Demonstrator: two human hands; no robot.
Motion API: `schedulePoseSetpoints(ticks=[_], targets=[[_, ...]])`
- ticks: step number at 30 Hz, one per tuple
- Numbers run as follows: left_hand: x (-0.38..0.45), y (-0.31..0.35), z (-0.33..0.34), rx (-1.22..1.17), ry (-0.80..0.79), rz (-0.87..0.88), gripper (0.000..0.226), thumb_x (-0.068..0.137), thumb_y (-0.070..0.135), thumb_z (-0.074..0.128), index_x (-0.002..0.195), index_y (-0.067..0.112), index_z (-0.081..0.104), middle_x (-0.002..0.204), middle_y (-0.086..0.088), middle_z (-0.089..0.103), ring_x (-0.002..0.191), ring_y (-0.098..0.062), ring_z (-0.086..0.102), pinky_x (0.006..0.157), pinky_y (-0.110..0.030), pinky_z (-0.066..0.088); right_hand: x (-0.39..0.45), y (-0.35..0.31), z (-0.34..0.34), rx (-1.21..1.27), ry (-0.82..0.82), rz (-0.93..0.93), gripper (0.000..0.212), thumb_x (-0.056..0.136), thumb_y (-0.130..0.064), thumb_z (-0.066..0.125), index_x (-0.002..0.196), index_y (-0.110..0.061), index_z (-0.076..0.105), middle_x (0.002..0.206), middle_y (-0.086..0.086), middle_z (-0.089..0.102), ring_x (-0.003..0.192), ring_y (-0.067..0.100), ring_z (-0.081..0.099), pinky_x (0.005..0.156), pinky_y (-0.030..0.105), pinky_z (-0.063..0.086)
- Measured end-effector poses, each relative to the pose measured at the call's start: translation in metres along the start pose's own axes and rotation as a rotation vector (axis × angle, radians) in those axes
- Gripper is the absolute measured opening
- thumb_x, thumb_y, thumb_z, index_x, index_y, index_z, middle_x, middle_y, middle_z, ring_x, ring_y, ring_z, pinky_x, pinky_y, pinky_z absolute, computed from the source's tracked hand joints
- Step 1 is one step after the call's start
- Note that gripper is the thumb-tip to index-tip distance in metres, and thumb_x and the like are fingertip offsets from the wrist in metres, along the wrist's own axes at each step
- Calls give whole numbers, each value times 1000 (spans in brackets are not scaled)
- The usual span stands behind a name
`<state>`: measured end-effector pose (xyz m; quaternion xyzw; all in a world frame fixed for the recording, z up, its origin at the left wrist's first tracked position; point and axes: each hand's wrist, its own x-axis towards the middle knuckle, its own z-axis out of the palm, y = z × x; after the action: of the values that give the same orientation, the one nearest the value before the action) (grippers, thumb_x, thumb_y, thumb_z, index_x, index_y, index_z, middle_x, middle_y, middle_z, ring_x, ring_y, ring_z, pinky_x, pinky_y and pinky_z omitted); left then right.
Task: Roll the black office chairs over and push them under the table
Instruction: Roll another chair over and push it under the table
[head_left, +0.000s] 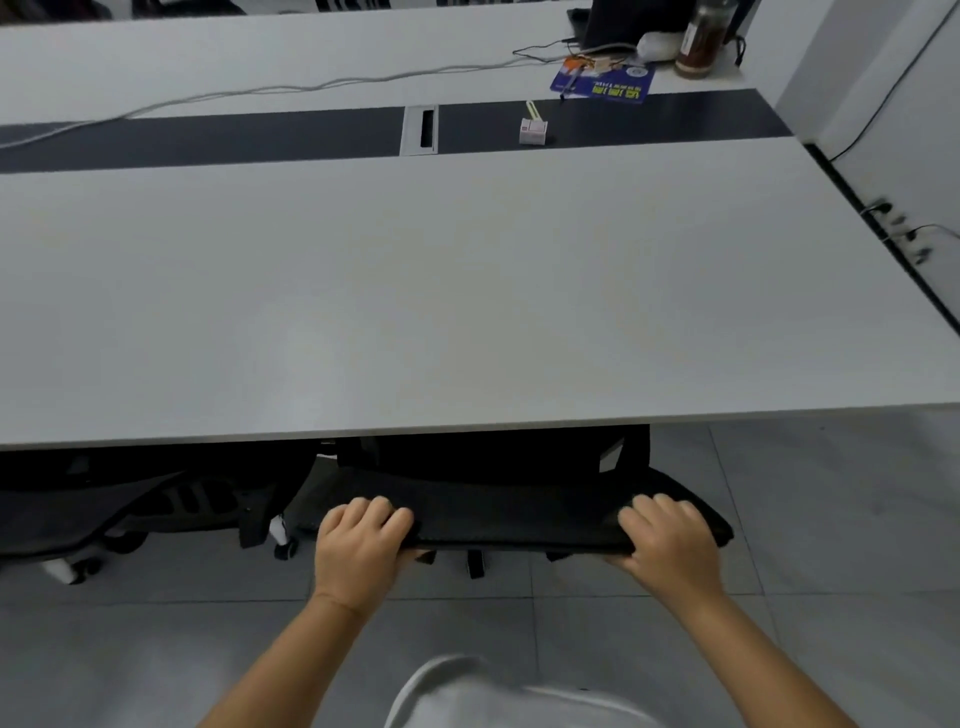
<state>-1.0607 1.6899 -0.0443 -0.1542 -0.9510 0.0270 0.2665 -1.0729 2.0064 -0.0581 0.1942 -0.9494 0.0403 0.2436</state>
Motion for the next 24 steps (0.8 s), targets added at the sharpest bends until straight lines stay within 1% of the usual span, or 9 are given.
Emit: schedulePoseSetpoints(ticks=[2, 4, 7, 10, 13, 15, 17, 21, 24], targets=[[20, -2, 8, 11, -23, -19, 30, 71, 49, 43, 75, 19, 38, 57, -4, 54, 66, -20, 32, 60, -30, 24, 24, 10, 5, -37, -13, 1, 61, 85, -61, 35, 50, -12, 47, 49, 2, 43, 42, 20, 42, 53, 25, 12], [34, -3, 16, 2, -33, -33, 28, 71, 47, 42, 75, 19, 39, 58, -3, 55, 64, -20, 39, 61, -29, 25, 42, 19, 8, -60, -45, -20, 52, 75, -57, 43, 50, -12, 48, 49, 2, 44, 41, 20, 44, 49, 24, 18], [39, -5, 23, -5, -14, -23, 38, 91, 51, 26, 75, 19, 39, 57, -3, 54, 63, -20, 40, 60, -30, 25, 47, 25, 14, -36, -39, -44, 63, 87, -59, 31, 50, -11, 49, 48, 2, 44, 41, 20, 43, 42, 22, 24], [36, -5, 24, -19, 5, -31, 49, 95, 49, 7, 75, 18, 38, 57, -3, 54, 65, -19, 34, 59, -30, 25, 44, 24, 17, -10, 32, -20, 69, 91, -59, 22, 49, -11, 48, 48, 3, 43, 40, 20, 42, 42, 22, 23], [38, -4, 22, -30, -13, -25, 50, 94, 50, 5, 75, 19, 38, 57, -3, 54, 65, -20, 36, 59, -30, 25, 45, 24, 18, -18, 36, -28, 69, 91, -58, 20, 49, -11, 48, 48, 3, 44, 40, 20, 42, 42, 22, 24], [38, -4, 21, -42, -24, -26, 49, 94, 52, 6, 74, 19, 37, 57, -2, 54, 59, -22, 46, 59, -30, 24, 45, 25, 19, -17, 39, -23, 69, 91, -58, 21, 49, -12, 49, 48, 2, 44, 40, 20, 42, 43, 21, 22], [38, -5, 19, -54, -36, -24, 50, 94, 53, 9, 73, 18, 38, 57, -3, 53, 52, -25, 51, 59, -30, 24, 44, 23, 16, -38, 7, -15, 63, 88, -58, 32, 49, -12, 50, 48, 2, 44, 40, 20, 42, 46, 21, 20], [41, -3, 10, -76, -150, -53, 66, 94, 55, 11, 67, 13, 55, 59, -4, 55, 51, -27, 54, 62, -31, 24, 47, 21, 7, -102, -117, -28, 44, 55, -50, 74, 51, -11, 53, 50, 3, 46, 42, 20, 45, 47, 23, 21], [39, 6, -4, -224, -229, -112, 65, 91, 61, 12, 85, 16, 58, 75, -4, 65, 74, -24, 56, 72, -32, 29, 42, 11, -1, -26, -186, 138, 49, 37, -44, 87, 60, -11, 60, 59, 3, 57, 56, 21, 54, 55, 26, 35]])
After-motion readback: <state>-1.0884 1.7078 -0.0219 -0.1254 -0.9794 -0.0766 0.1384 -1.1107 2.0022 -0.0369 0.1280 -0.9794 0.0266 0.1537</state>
